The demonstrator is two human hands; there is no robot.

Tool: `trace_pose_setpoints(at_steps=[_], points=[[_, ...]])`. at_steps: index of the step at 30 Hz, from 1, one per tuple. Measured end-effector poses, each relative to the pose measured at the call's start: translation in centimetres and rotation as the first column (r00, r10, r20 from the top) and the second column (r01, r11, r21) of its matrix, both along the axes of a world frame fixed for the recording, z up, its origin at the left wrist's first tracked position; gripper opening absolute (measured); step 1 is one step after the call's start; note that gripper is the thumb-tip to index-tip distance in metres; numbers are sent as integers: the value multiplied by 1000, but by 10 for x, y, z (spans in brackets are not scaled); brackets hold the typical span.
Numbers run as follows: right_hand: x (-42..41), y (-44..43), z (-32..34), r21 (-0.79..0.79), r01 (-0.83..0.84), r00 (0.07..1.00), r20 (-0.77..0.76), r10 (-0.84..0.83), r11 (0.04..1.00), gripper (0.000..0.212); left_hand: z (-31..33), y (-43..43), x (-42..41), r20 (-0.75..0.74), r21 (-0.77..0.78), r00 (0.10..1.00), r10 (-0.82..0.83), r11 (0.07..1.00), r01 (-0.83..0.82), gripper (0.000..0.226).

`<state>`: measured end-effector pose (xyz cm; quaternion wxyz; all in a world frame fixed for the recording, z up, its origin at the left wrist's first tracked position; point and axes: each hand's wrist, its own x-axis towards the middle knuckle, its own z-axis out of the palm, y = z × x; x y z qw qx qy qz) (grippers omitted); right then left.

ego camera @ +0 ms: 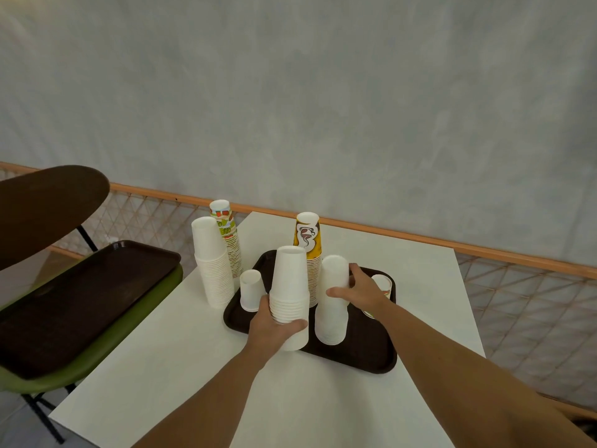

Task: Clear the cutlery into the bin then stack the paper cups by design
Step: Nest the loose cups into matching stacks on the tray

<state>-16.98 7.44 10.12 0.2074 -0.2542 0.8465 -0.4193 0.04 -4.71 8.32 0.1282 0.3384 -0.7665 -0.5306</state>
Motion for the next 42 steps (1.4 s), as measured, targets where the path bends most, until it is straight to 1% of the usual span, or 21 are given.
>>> trace_pose_setpoints(at_steps=[3,7,9,12,14,16,17,19,21,25,30,34,39,42], points=[[0,3,-4,16,-14,1000,12,13,1000,69,1,0,-1,3,4,1000,1,1000,-1,88],[0,5,7,15,-44,999,29,43,999,69,3,1,-2,2,10,1000,2,1000,-2,88],[1,4,19,-34,-52,998,25,53,998,63,6,2,-3,-5,4,1000,-2,1000,2,88],[5,0,38,-175,-22,1000,8,24,984,49,11,4,-4,-30,1,1000,-6,1000,6,85],[12,-6,52,-237,-49,999,5,52,970,43,14,5,-6,-51,2,999,-15,1000,15,83],[20,-11,63,-265,-118,992,20,128,957,45,16,6,-8,-72,7,997,-23,1000,24,84],[24,-14,66,-263,-155,985,35,170,952,51,17,6,-9,-82,15,996,-26,1000,27,84],[28,-21,67,-211,-226,970,44,241,951,65,19,6,-11,-100,27,994,-33,999,36,84],[33,-26,66,-158,-283,955,47,293,946,72,20,6,-12,-109,22,993,-41,999,43,83],[40,-30,69,-197,-351,920,112,377,915,58,22,6,-13,-121,32,991,-56,998,60,80],[41,-32,70,-235,-297,931,145,336,926,59,23,3,-13,-95,45,993,-74,996,78,83],[39,-33,69,-243,-273,937,153,315,931,61,25,2,-11,-100,62,991,-92,993,99,81],[37,-31,74,-285,-248,935,181,306,926,49,26,2,-10,-98,91,990,-102,990,111,80],[36,-30,79,-296,-231,941,175,290,927,48,24,3,-8,-101,92,989,-105,989,114,80]])
